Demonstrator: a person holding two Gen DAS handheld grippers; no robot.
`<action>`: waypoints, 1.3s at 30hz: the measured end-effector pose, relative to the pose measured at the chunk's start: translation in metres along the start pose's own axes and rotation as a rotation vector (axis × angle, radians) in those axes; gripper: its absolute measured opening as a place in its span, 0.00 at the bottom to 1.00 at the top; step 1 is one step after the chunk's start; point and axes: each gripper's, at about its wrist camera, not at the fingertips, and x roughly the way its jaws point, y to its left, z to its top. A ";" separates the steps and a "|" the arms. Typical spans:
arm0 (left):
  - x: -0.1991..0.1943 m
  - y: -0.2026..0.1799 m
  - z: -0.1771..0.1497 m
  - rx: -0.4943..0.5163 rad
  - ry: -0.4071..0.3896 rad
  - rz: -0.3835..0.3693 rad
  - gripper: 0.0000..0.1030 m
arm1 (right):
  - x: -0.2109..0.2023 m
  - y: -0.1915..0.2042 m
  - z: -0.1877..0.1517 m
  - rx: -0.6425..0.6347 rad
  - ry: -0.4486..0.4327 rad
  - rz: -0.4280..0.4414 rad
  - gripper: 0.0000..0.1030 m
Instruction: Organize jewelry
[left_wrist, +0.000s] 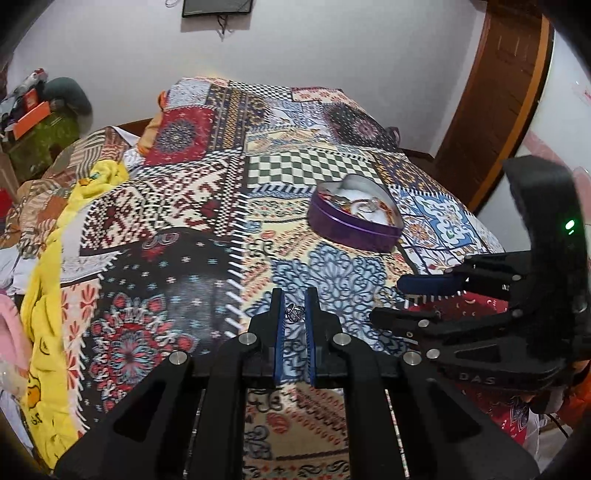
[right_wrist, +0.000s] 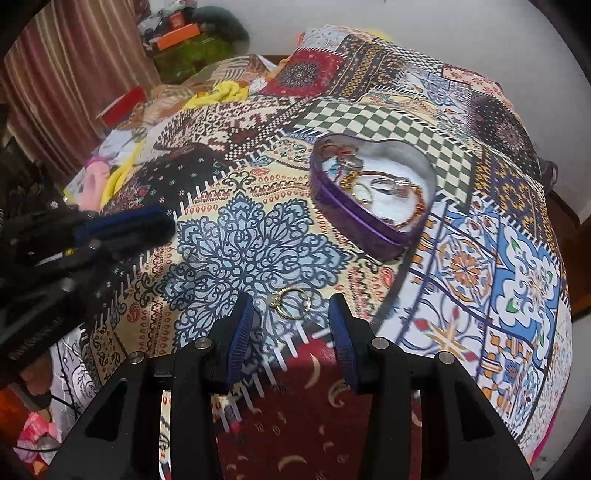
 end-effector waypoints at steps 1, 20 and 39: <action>-0.001 0.002 0.000 -0.001 0.000 0.003 0.09 | 0.003 0.001 0.000 -0.007 0.006 -0.002 0.38; -0.008 -0.009 0.009 0.031 -0.017 0.020 0.09 | -0.017 -0.010 0.001 0.007 -0.059 -0.032 0.23; -0.010 -0.039 0.070 0.083 -0.146 -0.017 0.09 | -0.084 -0.059 0.024 0.109 -0.268 -0.084 0.23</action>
